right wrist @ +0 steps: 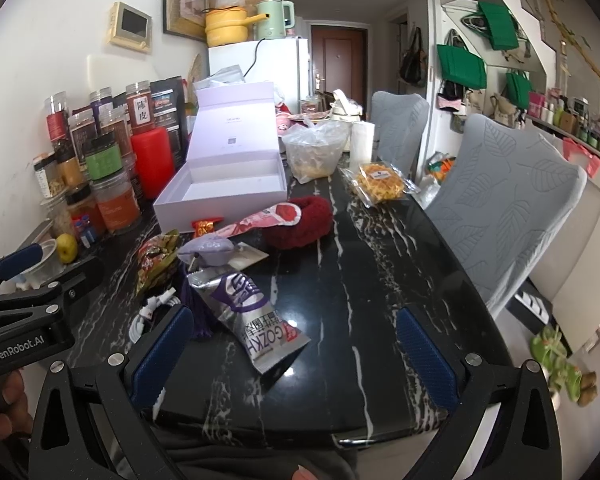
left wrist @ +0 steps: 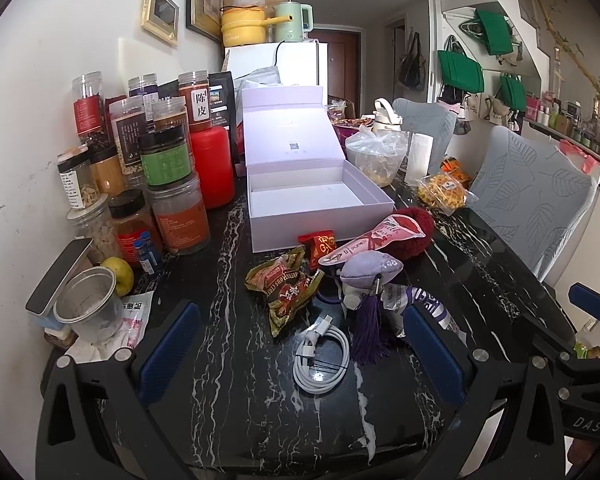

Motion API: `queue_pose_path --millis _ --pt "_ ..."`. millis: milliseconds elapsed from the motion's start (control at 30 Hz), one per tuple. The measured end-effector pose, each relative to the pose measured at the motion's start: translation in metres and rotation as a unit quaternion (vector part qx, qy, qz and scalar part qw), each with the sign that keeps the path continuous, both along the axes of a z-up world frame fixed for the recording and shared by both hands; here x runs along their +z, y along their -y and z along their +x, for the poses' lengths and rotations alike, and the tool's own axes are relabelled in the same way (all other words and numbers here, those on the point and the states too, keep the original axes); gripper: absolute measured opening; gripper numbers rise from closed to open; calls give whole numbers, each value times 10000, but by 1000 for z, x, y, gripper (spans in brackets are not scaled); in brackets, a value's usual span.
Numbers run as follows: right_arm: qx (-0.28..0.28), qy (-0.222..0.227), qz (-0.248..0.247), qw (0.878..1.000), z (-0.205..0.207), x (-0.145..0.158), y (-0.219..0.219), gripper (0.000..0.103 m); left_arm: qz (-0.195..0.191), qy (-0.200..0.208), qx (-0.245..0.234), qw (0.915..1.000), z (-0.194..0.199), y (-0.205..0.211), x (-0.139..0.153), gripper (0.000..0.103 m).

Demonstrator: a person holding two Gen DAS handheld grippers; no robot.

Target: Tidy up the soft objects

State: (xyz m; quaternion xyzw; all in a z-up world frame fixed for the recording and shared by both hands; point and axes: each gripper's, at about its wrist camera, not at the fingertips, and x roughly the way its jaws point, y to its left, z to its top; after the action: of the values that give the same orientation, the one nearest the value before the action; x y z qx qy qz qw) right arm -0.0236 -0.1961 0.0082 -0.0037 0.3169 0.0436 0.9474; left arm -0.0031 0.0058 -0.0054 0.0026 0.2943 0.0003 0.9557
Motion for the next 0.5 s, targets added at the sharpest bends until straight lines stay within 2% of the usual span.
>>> queue_pose_path --millis 500 --pt "-6 8 9 10000 0 1 -1 103 -17 24 -8 10000 -3 -1 0 103"
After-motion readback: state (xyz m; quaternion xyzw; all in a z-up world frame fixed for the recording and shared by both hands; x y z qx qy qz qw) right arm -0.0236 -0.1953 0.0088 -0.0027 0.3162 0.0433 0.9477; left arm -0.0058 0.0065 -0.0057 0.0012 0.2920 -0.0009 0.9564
